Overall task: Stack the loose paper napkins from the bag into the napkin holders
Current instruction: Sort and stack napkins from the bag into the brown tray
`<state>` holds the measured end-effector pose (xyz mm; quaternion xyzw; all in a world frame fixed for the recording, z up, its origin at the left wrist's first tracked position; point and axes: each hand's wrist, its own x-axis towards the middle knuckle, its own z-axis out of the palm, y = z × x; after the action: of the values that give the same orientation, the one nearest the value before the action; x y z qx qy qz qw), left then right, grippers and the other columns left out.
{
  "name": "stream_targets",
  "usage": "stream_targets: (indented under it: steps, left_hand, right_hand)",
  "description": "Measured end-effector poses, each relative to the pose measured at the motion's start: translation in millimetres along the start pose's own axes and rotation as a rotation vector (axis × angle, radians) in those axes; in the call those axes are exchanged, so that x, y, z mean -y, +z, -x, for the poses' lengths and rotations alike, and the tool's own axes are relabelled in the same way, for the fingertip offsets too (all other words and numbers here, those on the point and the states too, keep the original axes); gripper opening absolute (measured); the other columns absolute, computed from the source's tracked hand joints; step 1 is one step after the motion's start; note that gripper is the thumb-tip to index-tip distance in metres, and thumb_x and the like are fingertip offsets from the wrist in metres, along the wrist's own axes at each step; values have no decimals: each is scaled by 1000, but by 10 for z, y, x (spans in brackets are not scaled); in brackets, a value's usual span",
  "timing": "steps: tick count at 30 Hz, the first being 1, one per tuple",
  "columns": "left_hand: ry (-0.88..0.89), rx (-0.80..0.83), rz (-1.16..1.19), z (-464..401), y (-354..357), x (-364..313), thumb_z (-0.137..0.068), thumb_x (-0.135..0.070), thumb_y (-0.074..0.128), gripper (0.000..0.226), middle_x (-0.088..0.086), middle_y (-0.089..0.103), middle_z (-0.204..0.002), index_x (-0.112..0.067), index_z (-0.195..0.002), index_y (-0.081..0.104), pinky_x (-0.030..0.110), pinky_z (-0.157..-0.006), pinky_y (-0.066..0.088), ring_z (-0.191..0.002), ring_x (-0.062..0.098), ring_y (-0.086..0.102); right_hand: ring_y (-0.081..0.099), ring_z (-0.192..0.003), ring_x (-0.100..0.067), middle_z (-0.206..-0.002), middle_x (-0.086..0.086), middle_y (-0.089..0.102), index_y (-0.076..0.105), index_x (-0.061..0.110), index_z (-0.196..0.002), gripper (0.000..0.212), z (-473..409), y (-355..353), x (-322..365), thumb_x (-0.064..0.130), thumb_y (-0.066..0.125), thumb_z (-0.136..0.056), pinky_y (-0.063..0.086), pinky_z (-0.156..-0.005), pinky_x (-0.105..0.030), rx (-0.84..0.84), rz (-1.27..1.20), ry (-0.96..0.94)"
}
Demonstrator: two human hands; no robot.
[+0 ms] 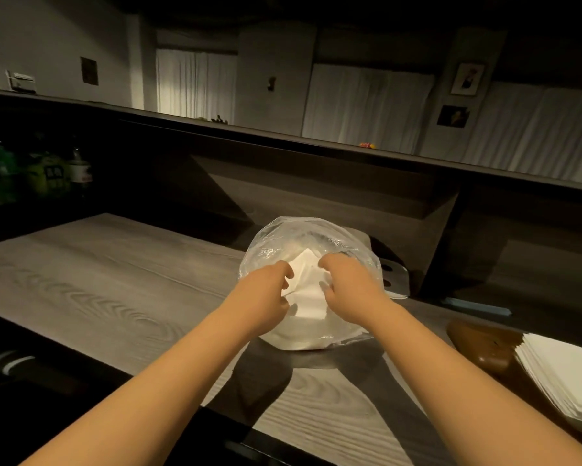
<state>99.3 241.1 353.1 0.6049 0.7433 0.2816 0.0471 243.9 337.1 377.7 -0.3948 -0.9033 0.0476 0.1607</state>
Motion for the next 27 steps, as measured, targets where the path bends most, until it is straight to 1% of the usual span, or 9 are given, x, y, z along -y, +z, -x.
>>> stream_targets:
  steps: [5, 8, 10, 13, 15, 18, 23, 25, 27]
  left_hand:
    - [-53, -1, 124, -84, 48, -19, -98, -22, 57, 42, 0, 57, -133, -19, -138, 44, 27, -91, 48, -111, 17, 60]
    - [-61, -23, 185, -123, 40, -18, -94, -26, 62, 55, -1, 51, -140, -21, -144, 39, 25, -89, 45, -119, 17, 56]
    - [-37, -12, 228, -134, 12, -21, -86, -32, 72, 67, -4, 52, -139, -23, -143, 40, 23, -89, 45, -121, 15, 54]
    - [-33, -32, 313, -170, -39, -25, -86, -28, 73, 41, -7, 63, -118, -20, -123, 59, 30, -89, 52, -108, 15, 61]
    - [-114, -186, 476, -192, -78, 16, -88, -20, 68, 18, -2, 69, -99, -18, -105, 67, 39, -84, 56, -95, 20, 66]
    - [-286, -363, 818, -190, -127, 102, -92, -18, 62, 22, -2, 66, -101, -20, -113, 64, 40, -83, 57, -93, 17, 64]
    - [-396, -403, 1067, -222, -167, 98, -96, -12, 53, 18, 0, 65, -104, -23, -109, 57, 33, -70, 56, -90, 16, 64]
    - [-407, -393, 1121, -228, -180, 59, -97, -10, 50, 19, -1, 64, -100, -22, -110, 56, 30, -65, 53, -87, 16, 63]
    - [-412, -392, 1177, -233, -194, 33, -97, -8, 48, 20, -1, 63, -98, -22, -108, 56, 30, -63, 53, -85, 16, 63]
  right_hand:
    - [57, -100, -21, -112, -1, 60, 55, 19, -121, 34, -140, 127, -20, 21, 65, -88, 50, -84, -32, 0, -12, 110]
    - [57, -82, -15, -84, 6, 59, 61, 23, -88, 7, -152, 88, -43, 19, 66, -87, 41, -64, -23, -11, -138, 70]
    - [55, -74, -13, -75, 5, 58, 59, 20, -75, 14, -137, 5, -77, 13, 67, -84, 41, -61, -23, 35, -363, -14]
    - [57, -74, -12, -78, 0, 60, 61, 11, -84, 7, -130, -133, -33, 10, 63, -91, 47, -68, -26, 85, -714, -71]
    - [62, -85, -15, -87, 0, 65, 62, 12, -91, 11, -193, -157, -35, 12, 54, -98, 51, -76, -28, -29, -838, 24]
    - [59, -106, -16, -113, 5, 65, 63, 21, -108, 17, -247, -155, -92, 16, 50, -99, 49, -93, -32, -104, -294, -15]
    - [23, -147, -17, -161, 3, 21, 30, 23, -151, 71, -195, 93, -73, 17, 63, -88, 22, -120, -41, 176, 276, -317]
    - [23, -147, -18, -161, 2, 21, 28, 23, -151, 67, -194, 155, -64, 21, 58, -91, 17, -120, -48, 151, 320, -292]
    - [41, -134, -22, -148, -1, 41, 42, 20, -135, 42, -209, 182, -45, 21, 49, -94, 24, -115, -51, 75, 305, -304]
